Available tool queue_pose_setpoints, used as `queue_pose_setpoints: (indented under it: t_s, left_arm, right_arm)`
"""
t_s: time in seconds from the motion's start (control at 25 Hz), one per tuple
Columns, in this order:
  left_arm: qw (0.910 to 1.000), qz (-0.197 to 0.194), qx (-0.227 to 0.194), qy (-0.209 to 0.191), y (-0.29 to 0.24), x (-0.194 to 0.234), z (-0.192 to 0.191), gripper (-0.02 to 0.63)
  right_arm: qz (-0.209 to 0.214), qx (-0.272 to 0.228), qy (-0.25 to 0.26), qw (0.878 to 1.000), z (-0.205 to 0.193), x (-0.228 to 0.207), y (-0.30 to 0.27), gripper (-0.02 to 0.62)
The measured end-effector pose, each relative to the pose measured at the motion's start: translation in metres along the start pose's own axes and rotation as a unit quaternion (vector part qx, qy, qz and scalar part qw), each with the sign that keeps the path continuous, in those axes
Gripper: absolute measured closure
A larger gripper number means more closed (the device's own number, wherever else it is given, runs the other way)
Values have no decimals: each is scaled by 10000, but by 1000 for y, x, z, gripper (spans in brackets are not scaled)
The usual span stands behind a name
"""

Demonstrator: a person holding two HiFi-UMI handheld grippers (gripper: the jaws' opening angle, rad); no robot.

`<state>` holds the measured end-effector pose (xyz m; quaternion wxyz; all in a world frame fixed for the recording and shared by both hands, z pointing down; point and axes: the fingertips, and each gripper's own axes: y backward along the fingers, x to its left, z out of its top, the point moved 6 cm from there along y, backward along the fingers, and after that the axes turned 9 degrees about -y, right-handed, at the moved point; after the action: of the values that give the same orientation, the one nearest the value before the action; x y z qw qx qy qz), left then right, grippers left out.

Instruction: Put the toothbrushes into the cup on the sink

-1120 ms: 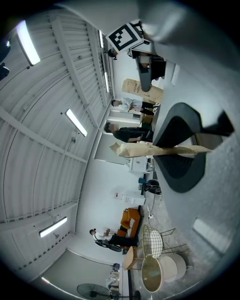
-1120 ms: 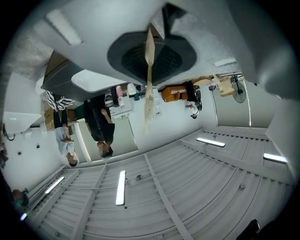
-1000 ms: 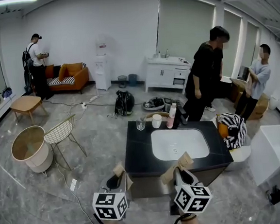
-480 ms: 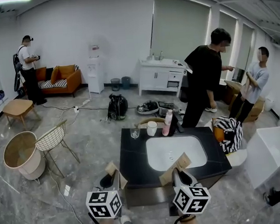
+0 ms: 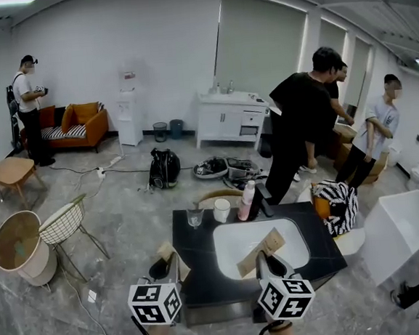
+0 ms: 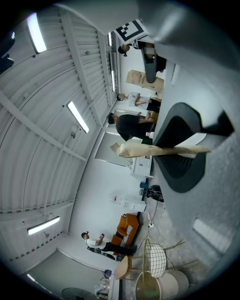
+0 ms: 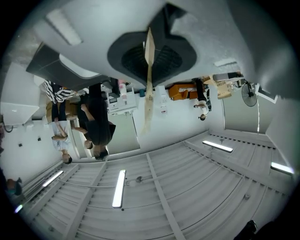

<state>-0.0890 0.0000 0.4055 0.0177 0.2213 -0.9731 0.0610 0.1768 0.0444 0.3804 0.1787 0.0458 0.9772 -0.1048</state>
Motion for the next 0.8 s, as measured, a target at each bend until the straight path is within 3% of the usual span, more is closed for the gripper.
queue_pose_setpoints:
  t_s: [0.8]
  left_arm:
    - [9996,-259,98,40,-128,78,12,568]
  right_arm:
    - [-373,68,-126,9992,11,-4,-131,570]
